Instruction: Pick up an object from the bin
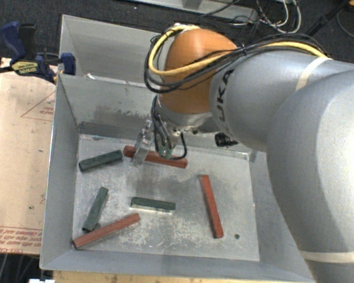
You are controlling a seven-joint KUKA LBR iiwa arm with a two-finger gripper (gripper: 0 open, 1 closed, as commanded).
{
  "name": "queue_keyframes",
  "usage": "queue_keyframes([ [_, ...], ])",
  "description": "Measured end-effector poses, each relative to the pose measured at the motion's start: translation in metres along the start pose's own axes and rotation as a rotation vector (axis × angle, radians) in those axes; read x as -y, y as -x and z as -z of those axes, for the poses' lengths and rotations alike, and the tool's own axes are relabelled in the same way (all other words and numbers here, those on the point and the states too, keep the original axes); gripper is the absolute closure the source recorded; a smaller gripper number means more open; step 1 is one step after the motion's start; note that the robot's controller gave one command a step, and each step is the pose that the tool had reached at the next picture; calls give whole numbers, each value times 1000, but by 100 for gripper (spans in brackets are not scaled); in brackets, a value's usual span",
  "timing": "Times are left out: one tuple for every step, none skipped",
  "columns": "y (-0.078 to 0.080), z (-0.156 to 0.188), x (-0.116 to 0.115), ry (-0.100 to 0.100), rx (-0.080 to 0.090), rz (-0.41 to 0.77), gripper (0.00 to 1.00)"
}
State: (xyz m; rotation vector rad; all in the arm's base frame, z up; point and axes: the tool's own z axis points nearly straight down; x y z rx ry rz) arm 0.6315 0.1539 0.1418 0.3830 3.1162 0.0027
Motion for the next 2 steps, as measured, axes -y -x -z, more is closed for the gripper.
queue_keyframes([
  [-1,13,0,-1,-3,0,100],
  [0,28,0,0,0,1,100],
])
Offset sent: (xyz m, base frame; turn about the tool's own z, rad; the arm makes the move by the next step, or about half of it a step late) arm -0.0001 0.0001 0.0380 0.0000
